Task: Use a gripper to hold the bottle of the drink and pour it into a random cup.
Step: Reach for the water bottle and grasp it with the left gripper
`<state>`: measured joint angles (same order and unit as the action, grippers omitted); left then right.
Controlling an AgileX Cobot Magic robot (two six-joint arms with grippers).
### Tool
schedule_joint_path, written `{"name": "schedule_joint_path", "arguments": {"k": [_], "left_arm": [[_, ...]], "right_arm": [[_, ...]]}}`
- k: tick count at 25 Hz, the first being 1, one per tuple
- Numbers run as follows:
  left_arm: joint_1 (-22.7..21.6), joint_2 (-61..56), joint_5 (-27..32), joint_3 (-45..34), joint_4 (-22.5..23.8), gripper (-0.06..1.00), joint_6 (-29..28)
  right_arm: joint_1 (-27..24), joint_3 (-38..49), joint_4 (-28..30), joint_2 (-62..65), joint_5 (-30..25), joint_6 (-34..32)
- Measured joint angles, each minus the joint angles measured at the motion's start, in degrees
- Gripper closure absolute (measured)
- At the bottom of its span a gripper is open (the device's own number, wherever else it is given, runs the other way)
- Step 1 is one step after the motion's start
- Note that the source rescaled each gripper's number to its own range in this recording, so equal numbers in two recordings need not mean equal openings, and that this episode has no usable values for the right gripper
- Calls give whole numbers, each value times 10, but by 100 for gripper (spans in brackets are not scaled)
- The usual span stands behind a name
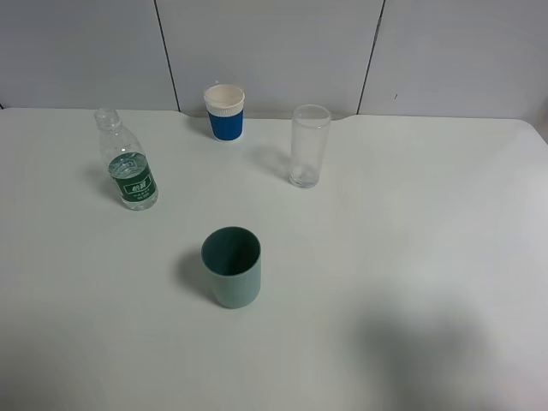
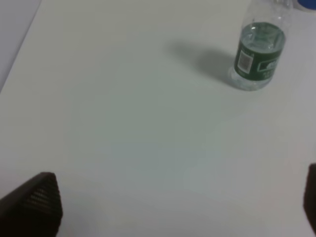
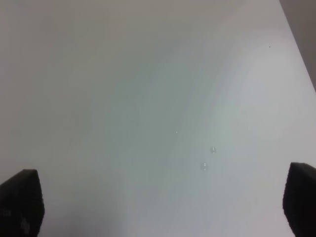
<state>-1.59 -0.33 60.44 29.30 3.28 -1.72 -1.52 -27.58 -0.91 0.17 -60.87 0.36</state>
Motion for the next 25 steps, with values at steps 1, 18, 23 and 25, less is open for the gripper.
{"name": "schedule_joint_path", "arguments": {"k": [1,18,23,25], "left_arm": [[0,0,0,0,0,-6,0],[0,0,0,0,0,-6,0],[0,0,0,0,0,-6,0],[0,0,0,0,0,-6,0]], "right_arm": [[0,0,0,0,0,0],[0,0,0,0,0,0],[0,0,0,0,0,0],[0,0,0,0,0,0]]}}
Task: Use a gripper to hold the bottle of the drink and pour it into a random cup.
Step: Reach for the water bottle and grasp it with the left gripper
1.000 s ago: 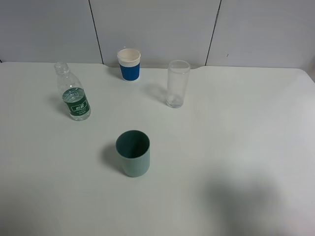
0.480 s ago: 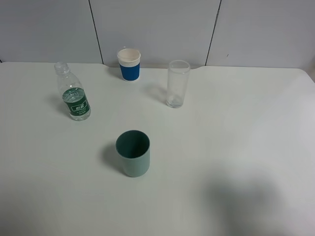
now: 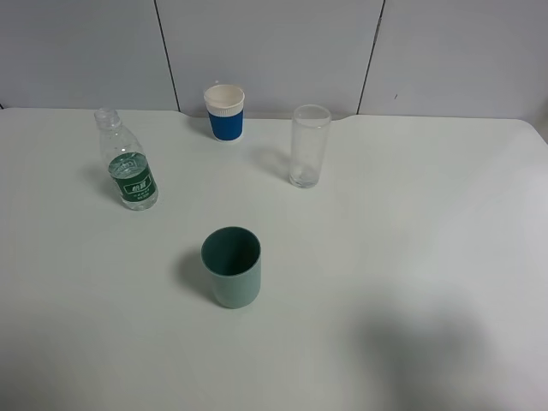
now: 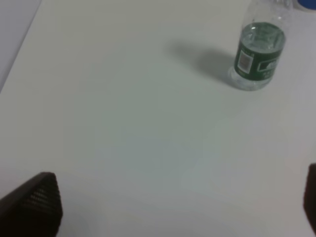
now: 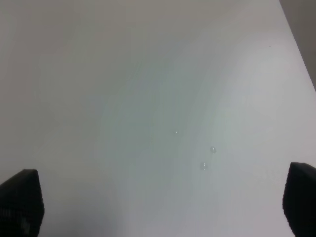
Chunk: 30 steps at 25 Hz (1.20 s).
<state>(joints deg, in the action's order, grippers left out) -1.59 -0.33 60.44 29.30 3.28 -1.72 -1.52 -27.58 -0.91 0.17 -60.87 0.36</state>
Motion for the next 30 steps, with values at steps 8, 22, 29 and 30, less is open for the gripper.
{"name": "schedule_joint_path", "arguments": {"k": [8,22,29,30], "left_arm": [[0,39,0,1,0,-6,0],[0,288,-144,15,6,-4,97],[0,390,-213,15,6,-4,143],[0,403,-224,15,6,-4,149]], "right_arm": [[0,0,0,0,0,0],[0,0,0,0,0,0],[0,0,0,0,0,0],[0,0,0,0,0,0]]}}
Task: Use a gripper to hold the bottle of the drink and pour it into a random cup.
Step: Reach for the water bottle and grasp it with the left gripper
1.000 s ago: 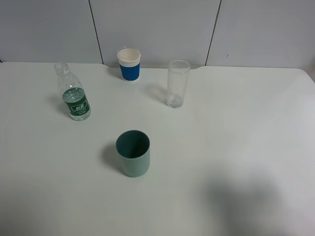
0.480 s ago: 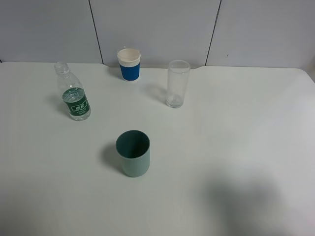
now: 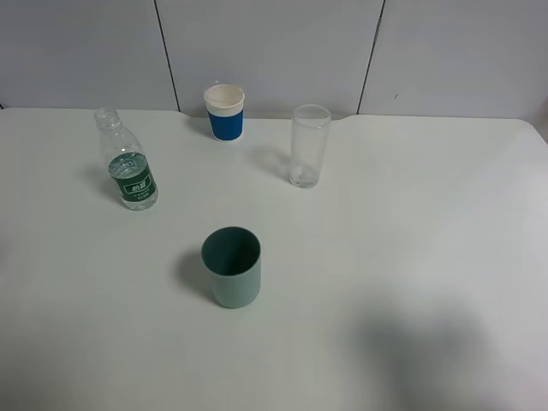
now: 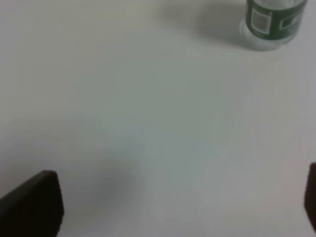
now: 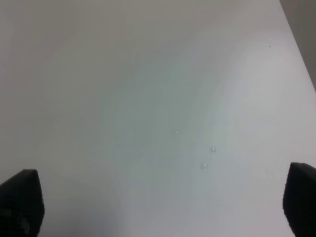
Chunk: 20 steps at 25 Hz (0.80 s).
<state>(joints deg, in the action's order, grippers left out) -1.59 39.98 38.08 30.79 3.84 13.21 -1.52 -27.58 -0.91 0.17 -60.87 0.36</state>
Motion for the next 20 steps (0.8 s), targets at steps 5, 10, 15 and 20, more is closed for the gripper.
{"name": "schedule_joint_path", "arguments": {"k": [5,10,15,20], "left_arm": [[15,60,-37,0,0,-3,28],[53,131,-60,0,6,-3,66],[81,197,-83,0,7,-3,86],[82,248,-118,0,7,-3,94]], "right_arm": [[0,0,0,0,0,0],[0,0,0,0,0,0],[0,0,0,0,0,0],[0,0,0,0,0,0]]}}
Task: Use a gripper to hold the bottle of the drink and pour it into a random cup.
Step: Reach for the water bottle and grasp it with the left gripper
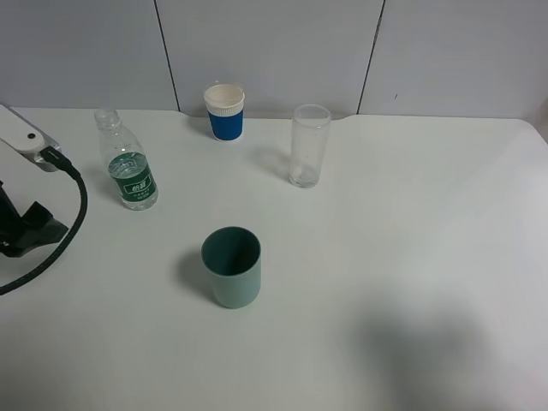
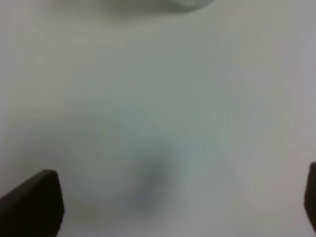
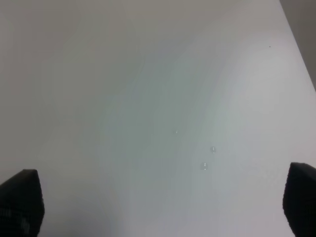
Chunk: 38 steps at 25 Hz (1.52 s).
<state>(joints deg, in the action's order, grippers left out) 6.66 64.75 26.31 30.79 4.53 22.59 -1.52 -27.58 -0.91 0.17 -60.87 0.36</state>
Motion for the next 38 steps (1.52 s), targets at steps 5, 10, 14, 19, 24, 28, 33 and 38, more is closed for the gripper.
{"name": "schedule_joint_path", "arguments": {"k": [5,10,14,19,24,28,33,38], "left_arm": [[0,46,-51,0,0,-3,20],[0,96,-93,0,-2,-3,23],[0,132,-138,0,-18,-3,23],[0,165,-190,0,-38,-3,23],[0,184,-263,-18,-42,-3,5],[0,195,-350,-51,-41,-3,-35],[0,220,-429,-71,-23,-3,-103],[0,251,-500,-71,28,-3,-178]], "right_arm": [[0,0,0,0,0,0],[0,0,0,0,0,0],[0,0,0,0,0,0],[0,0,0,0,0,0],[0,0,0,0,0,0],[0,0,0,0,0,0],[0,0,0,0,0,0],[0,0,0,0,0,0]]}}
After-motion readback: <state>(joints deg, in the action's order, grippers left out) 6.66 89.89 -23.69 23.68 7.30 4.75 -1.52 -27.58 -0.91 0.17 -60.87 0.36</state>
